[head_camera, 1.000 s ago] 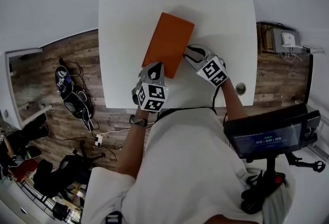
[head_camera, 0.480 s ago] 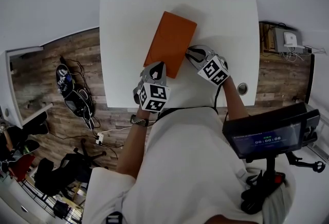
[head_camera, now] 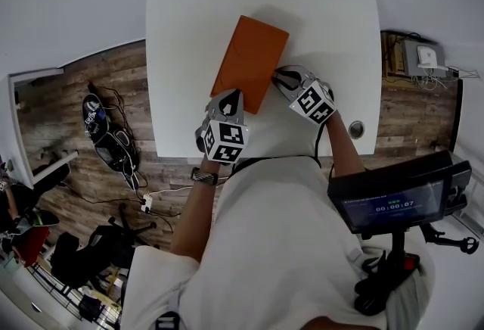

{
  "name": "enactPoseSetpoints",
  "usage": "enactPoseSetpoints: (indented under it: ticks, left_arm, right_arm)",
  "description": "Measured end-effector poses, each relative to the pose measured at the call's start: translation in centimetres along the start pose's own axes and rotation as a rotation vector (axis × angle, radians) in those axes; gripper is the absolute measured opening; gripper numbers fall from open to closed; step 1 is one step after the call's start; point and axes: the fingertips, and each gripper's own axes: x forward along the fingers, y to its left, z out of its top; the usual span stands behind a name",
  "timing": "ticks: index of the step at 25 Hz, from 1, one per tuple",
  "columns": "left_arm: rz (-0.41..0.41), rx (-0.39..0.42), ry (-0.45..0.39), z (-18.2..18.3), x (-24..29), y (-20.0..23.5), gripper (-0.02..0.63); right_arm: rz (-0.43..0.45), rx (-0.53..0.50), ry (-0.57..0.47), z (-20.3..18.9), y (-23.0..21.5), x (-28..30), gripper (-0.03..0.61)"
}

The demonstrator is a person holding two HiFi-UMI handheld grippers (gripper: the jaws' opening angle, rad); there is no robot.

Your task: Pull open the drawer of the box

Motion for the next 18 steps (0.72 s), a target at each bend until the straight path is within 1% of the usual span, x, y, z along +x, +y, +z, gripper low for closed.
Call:
enactPoseSetpoints:
  ticks: [8,18]
  left_arm:
    - [0.003,-0.002,0.002,-0.2,0.2,0.5,0.005]
    - [0.007,-0.005,0.006,-0.7,0.6,1.2,0.006]
  right_arm:
    - [-0.003,0.0,0.01,0.0,0.0,0.2,0.071]
    - [-0.009,0.041,0.035,-1.6,-0.1,-0.4,0.071]
